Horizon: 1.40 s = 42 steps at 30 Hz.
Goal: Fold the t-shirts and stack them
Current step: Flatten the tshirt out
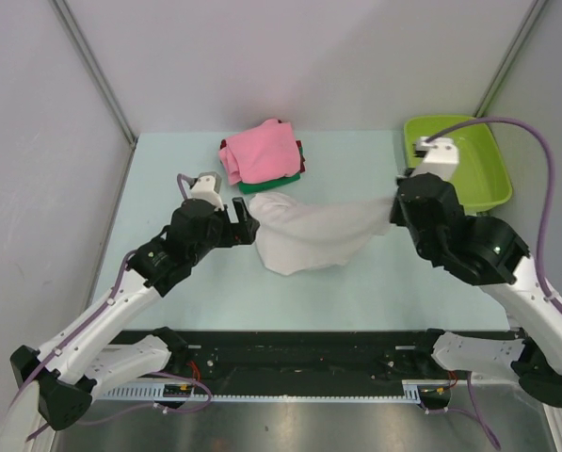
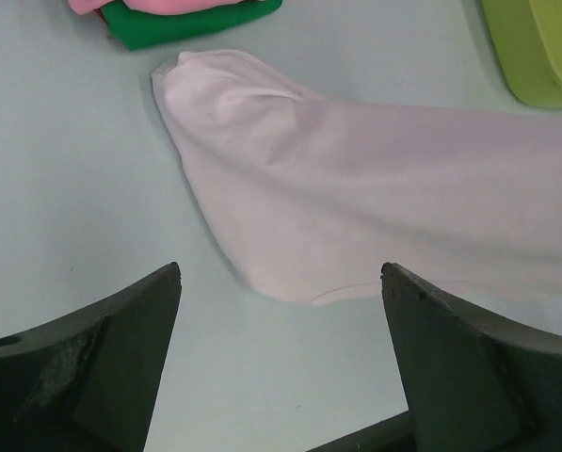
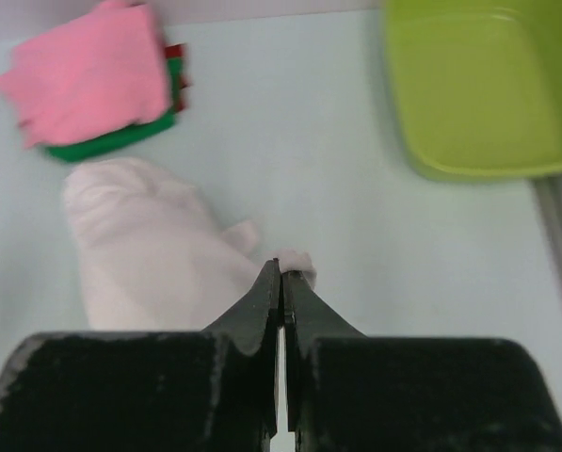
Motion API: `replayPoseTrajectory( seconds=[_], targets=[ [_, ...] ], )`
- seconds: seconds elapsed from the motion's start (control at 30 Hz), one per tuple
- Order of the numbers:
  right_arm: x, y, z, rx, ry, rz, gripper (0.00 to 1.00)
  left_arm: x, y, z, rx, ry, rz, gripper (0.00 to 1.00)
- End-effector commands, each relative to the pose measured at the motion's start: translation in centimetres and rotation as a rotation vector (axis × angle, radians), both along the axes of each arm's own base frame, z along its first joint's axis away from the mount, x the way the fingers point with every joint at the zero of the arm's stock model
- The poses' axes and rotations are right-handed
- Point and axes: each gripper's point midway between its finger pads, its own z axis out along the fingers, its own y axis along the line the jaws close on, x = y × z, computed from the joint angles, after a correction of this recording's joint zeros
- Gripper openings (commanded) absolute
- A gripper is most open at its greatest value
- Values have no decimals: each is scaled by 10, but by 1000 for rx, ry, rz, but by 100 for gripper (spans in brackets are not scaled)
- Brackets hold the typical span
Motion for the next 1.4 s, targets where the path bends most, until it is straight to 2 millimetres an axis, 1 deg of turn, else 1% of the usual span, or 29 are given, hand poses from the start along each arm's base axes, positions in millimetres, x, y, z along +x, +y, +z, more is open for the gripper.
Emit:
replayPoseTrajectory(
  seconds=[0.0,0.03,0.1,0.13,0.23,0.27,0.3,0.33,0.37,0.4,0.43,0.47,0.5,0.53,0.57,0.63,0.67,0.7,0.73,0.8,0.83,0.9,0.93,1.0,1.07,1.1,1.17,1.27,1.37],
  targets=[
    [-13,-127,-1,-93,-54,-504,0,-6,-9,9,-42,-9,-49,92],
    [-15,-139,-16,-127,-19,-545,0,-6,-9,6,-41,-6,-46,91],
    [-15,-159,-32,-171,14,-629,0,-5,-8,-1,-39,4,-36,91],
    [-15,-174,-46,-207,43,-702,0,-6,-8,-3,-40,8,-36,91],
    [-11,-194,-55,-227,66,-801,0,-7,-8,-10,-35,20,-36,91],
    [-3,-186,-65,-219,109,-752,6,-7,-7,-12,-32,22,-33,91],
    [1,-182,-68,-201,120,-731,38,-8,-6,-13,-24,26,-33,91],
    [8,-174,-69,-167,117,-702,51,-8,-3,-15,-14,26,-25,91],
    [14,-156,-75,-129,142,-622,62,-8,-2,-15,-9,23,-23,91],
    [18,-143,-75,-119,145,-555,78,-9,0,-16,-7,23,-21,91],
    [23,-127,-71,-77,125,-489,86,-9,0,-18,-2,22,-21,91],
    [22,-89,-72,-38,134,-333,95,-11,2,-18,-4,20,-19,91],
    [19,-68,-71,-21,132,-241,100,-11,2,-19,-3,18,-20,91],
    [18,-46,-70,4,131,-159,100,-12,3,-21,-2,21,-18,91],
    [5,-7,-75,21,157,-16,100,-13,4,-24,2,27,-18,91],
    [-6,33,-103,-25,254,95,100,-14,5,-28,12,31,-17,91],
    [-13,48,-118,-54,303,137,100,-14,7,-30,16,33,-10,91],
    [-27,68,-132,-100,337,200,100,-14,8,-30,18,31,-9,91],
    [-28,83,-165,-195,403,217,100,-14,8,-31,17,30,-6,91],
    [-39,103,-194,-285,436,254,100,-14,9,-30,17,26,0,91],
    [-39,116,-218,-331,466,275,100,-14,10,-31,19,26,3,91],
    [-40,139,-238,-327,479,312,100,-14,13,-29,21,21,14,92],
    [-40,145,-258,-351,508,323,100,-14,15,-29,19,21,23,91],
    [-37,163,-271,-331,515,366,98,-14,20,-28,22,14,44,92],
    [-33,170,-292,-363,536,371,94,-14,30,-32,23,29,79,92],
    [-30,176,-297,-353,528,374,94,-15,32,-34,19,43,79,92],
    [-23,178,-310,-364,535,364,92,-13,43,-39,11,61,104,92],
    [-13,186,-320,-345,531,370,90,-13,55,-42,-4,65,139,92],
    [-3,193,-323,-313,525,382,85,-14,58,-41,-10,57,148,92]
  ],
)
